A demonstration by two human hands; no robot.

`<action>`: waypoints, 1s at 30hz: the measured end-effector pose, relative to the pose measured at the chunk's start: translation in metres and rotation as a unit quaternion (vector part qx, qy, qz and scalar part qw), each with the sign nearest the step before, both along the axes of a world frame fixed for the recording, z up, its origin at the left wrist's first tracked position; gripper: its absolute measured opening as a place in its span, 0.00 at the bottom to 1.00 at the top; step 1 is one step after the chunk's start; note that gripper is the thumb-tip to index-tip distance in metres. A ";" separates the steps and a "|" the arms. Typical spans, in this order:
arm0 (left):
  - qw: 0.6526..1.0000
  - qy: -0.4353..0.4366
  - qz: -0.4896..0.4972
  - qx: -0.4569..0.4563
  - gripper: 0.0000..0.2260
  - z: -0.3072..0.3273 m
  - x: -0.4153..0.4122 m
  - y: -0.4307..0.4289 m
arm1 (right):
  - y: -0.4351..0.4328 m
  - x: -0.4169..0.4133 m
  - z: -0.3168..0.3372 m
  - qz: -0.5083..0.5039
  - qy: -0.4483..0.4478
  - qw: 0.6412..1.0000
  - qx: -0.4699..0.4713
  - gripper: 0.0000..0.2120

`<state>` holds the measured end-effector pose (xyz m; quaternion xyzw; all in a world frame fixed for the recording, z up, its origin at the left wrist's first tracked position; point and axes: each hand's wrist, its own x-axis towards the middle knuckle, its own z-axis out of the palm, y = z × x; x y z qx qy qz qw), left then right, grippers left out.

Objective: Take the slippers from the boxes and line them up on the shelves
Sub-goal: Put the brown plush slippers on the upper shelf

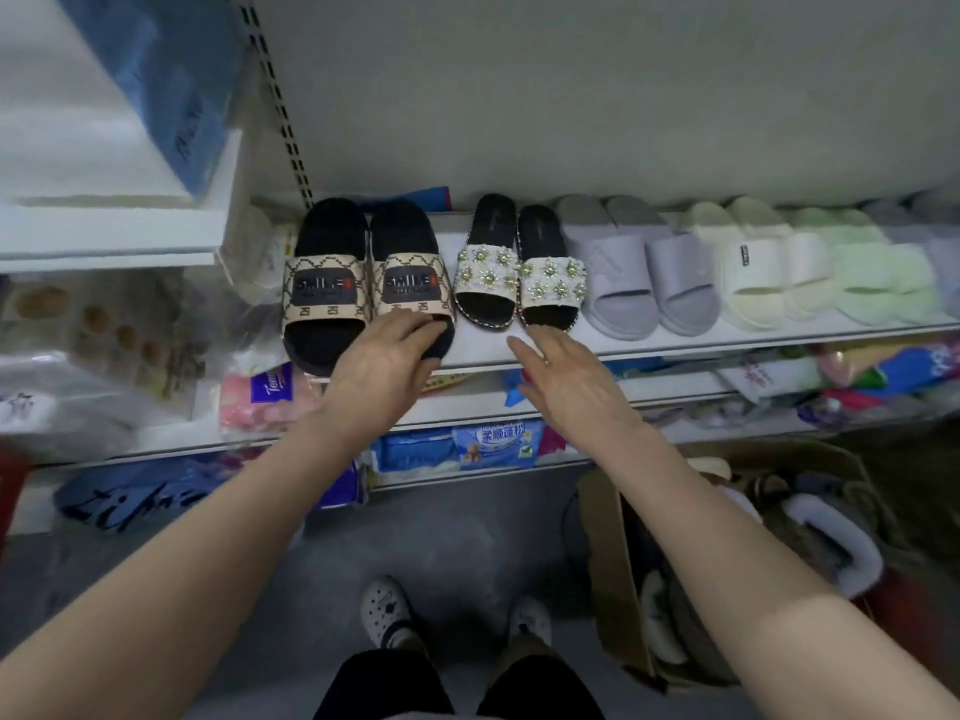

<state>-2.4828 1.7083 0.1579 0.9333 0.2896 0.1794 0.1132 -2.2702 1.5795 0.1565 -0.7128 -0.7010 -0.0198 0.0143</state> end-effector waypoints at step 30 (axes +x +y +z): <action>0.956 0.151 -0.069 -0.241 0.21 -0.167 0.277 -0.377 | -0.352 0.261 -0.165 -0.413 0.314 0.835 -0.184 0.21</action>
